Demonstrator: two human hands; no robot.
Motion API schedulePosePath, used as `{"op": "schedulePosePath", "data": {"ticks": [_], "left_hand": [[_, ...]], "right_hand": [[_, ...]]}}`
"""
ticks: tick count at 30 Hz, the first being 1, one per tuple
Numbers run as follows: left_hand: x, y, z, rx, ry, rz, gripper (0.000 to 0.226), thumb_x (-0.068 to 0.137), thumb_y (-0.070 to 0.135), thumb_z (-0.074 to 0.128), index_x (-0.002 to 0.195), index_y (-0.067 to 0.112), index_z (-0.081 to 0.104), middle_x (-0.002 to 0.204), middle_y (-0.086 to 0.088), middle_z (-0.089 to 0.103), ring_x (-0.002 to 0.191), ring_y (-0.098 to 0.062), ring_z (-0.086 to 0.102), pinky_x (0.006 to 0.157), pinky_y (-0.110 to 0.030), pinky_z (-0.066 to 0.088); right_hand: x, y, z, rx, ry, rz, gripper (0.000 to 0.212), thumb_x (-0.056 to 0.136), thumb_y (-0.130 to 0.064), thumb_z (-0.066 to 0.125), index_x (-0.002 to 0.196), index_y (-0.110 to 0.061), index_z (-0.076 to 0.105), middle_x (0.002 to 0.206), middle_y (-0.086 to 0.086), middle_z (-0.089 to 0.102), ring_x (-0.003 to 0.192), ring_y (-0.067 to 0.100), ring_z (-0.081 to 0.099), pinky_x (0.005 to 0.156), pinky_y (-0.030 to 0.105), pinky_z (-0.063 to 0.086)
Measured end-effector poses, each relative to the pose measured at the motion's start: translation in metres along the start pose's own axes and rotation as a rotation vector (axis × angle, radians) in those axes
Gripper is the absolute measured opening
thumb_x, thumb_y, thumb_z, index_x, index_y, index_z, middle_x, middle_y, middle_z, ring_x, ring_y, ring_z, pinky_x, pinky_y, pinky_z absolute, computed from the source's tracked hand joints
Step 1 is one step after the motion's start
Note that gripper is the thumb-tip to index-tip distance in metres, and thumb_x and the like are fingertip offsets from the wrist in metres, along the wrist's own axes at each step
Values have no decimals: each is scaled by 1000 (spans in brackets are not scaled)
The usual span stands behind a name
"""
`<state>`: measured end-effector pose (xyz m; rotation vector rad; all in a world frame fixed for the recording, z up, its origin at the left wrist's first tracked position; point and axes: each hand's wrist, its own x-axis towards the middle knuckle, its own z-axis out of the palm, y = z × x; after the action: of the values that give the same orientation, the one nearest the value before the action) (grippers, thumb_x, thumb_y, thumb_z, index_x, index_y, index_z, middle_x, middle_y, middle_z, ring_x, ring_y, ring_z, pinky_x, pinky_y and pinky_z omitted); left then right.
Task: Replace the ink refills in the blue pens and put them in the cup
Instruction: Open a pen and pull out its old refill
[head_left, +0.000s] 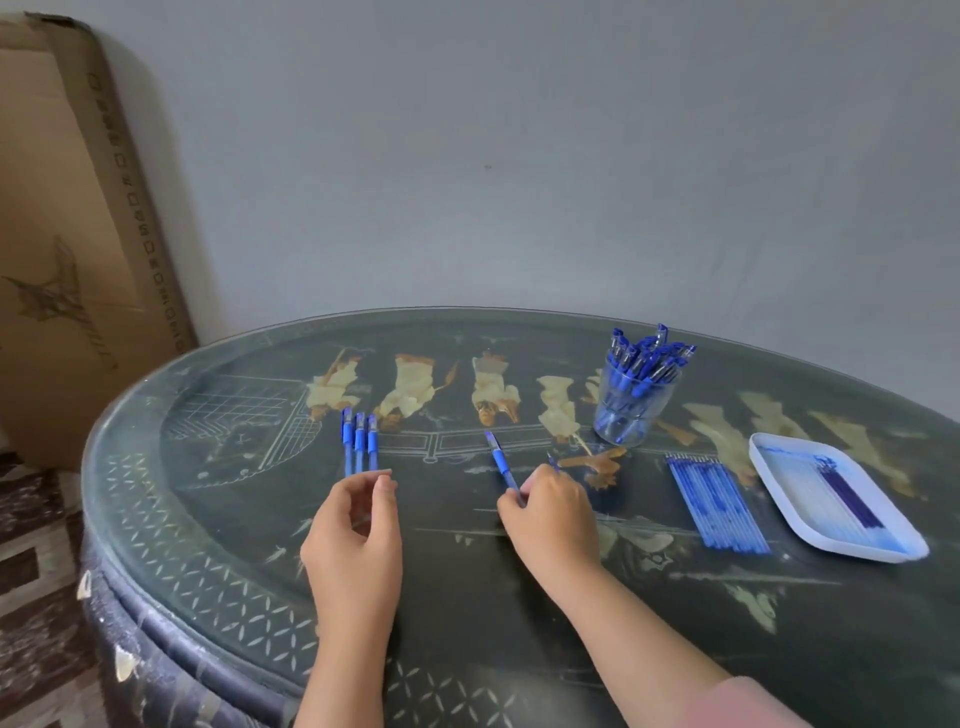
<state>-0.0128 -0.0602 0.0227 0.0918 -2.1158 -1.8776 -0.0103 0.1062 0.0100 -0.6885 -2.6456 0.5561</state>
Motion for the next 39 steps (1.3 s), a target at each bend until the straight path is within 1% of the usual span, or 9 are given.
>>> {"op": "schedulePosePath", "data": {"ticks": [8,11,14,17,20,27,31,35,39], "left_hand": [[-30,15,14,99,-232,119,11,94,20,61,90,26,69,85,10,71,83,2,64,69,-7,42],[-53,20,26,82,-365,110,12,93,20,63,90,30,70,81,17,72,81,6,64,71,-6,45],[-68,26,34,-24,-479,31,19,91,31,63,109,30,66,91,16,74,86,1,69,82,-20,52],[-73,27,35,-174,-536,-60,29,88,30,62,117,29,62,94,4,75,87,-15,72,80,-30,56],[-77,23,36,-116,-555,5,12,90,16,66,98,22,72,87,-1,75,88,-24,71,82,-32,56],[-82,20,39,-68,-624,61,18,90,12,65,104,23,71,89,-1,75,79,-17,71,79,-23,55],[-81,12,41,-42,-635,84,13,89,6,65,94,16,71,84,-1,74,77,-19,70,76,-23,56],[-84,13,43,53,-632,224,19,92,1,61,87,19,65,73,-9,68,59,-6,61,64,-10,45],[-84,8,46,155,-617,388,28,95,3,57,81,27,58,70,-3,61,63,-10,57,63,-10,41]], "right_hand": [[-42,45,-36,236,150,-46,16,90,-29,62,79,-18,56,75,-6,55,79,14,52,68,28,46],[-68,64,-50,351,142,-108,15,89,-27,66,79,-24,55,76,-11,54,78,8,52,68,17,42],[-89,85,-63,399,104,-211,12,89,-24,67,84,-26,56,83,-15,54,85,5,52,72,9,40],[-95,103,-69,385,51,-271,10,93,-21,63,89,-26,55,88,-17,53,90,4,51,75,13,41],[-97,116,-71,406,26,-277,16,95,-14,58,93,-28,51,88,-18,54,87,7,53,73,17,42],[-95,126,-68,427,-4,-337,25,97,-22,45,115,-31,60,102,-25,52,101,0,50,89,11,36],[-91,123,-70,362,73,-385,31,93,-48,47,114,-37,67,79,-21,45,80,2,48,79,19,40],[-84,124,-65,308,220,-396,22,92,-38,51,98,-32,70,73,-16,51,70,8,46,67,33,45],[-84,124,-62,230,305,-439,18,92,-32,51,94,-30,69,70,-13,51,67,10,38,62,33,40]]}}
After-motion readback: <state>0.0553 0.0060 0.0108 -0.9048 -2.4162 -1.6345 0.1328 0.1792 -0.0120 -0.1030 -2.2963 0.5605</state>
